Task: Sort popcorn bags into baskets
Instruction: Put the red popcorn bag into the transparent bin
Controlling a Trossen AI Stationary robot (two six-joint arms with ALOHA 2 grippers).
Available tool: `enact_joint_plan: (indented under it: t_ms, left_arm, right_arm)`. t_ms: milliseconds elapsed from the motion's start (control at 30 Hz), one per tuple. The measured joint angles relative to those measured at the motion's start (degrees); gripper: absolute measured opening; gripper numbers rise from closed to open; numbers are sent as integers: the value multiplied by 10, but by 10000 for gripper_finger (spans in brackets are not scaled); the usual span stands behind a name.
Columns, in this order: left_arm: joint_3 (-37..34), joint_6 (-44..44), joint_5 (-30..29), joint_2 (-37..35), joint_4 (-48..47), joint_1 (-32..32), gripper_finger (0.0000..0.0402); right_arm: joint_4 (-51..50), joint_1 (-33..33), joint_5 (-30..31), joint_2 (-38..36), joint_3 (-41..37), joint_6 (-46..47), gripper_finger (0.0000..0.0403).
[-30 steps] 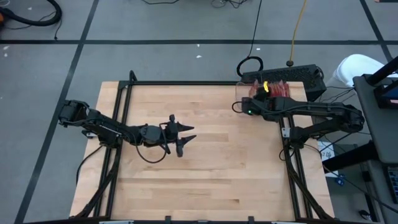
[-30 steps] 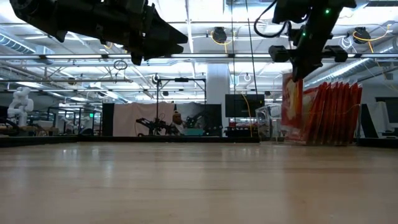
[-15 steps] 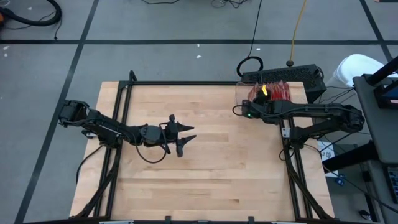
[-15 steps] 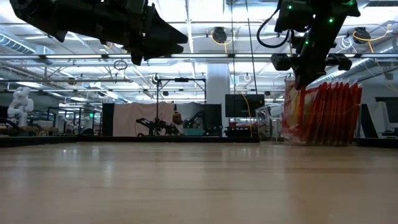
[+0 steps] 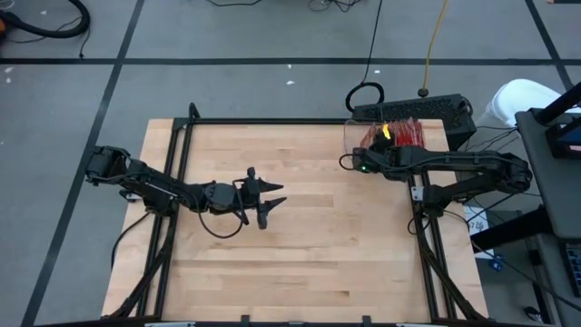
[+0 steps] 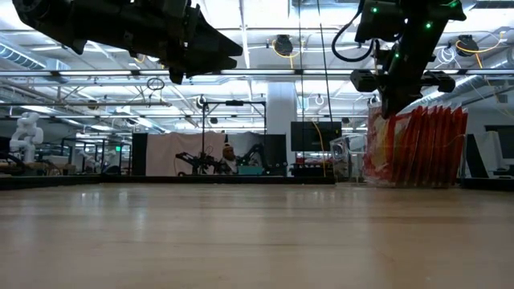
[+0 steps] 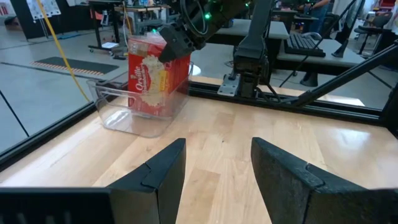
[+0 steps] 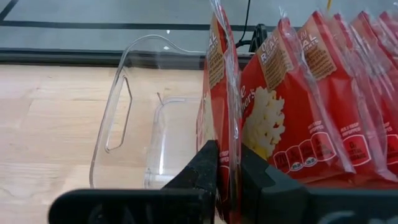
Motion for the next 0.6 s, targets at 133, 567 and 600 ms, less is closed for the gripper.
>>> enact_joint_plan:
  t_ms: [133, 567, 600]
  left_arm:
    - [0, 0, 0, 0, 0, 0, 186]
    - [0, 1, 0, 0, 0, 0, 186]
    - [0, 0, 0, 0, 0, 0, 186]
  right_arm:
    - [0, 0, 0, 0, 0, 4, 18]
    - [-3, 0, 0, 0, 0, 0, 18]
    - [-3, 0, 0, 0, 0, 0, 18]
